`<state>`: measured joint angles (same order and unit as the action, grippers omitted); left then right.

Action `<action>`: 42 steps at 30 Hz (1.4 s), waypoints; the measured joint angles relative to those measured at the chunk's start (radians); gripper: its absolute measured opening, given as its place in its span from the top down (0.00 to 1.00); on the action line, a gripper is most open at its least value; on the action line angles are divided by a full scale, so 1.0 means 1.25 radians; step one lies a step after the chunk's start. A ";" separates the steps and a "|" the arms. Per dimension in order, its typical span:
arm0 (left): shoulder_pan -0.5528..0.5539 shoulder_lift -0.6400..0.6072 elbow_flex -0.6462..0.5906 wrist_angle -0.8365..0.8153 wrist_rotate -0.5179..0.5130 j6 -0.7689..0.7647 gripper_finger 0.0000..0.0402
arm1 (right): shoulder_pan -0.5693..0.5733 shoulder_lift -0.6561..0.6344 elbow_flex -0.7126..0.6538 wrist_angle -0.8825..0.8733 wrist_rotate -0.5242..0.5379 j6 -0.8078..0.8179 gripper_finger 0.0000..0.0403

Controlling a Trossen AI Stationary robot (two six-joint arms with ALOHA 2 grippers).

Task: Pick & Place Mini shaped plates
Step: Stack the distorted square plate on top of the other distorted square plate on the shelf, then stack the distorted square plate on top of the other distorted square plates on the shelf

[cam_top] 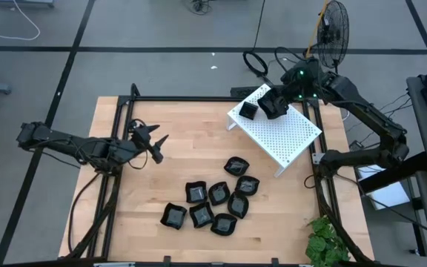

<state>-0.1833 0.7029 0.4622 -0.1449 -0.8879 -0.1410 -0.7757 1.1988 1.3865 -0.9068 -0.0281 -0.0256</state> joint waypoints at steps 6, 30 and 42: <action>0.000 0.000 0.000 -0.002 0.000 0.000 0.39 | 0.000 0.000 0.000 -0.015 0.000 0.010 1.00; 0.000 0.000 0.001 -0.003 0.000 -0.016 0.39 | 0.000 0.000 -0.029 -0.015 0.049 0.108 0.99; 0.000 0.000 0.001 -0.004 0.050 -0.021 0.39 | 0.000 -0.005 -0.029 0.012 0.105 0.072 0.79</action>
<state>-0.1833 0.7031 0.4633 -0.1493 -0.8250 -0.1667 -0.7753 1.1927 1.3499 -0.8913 0.1033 0.0649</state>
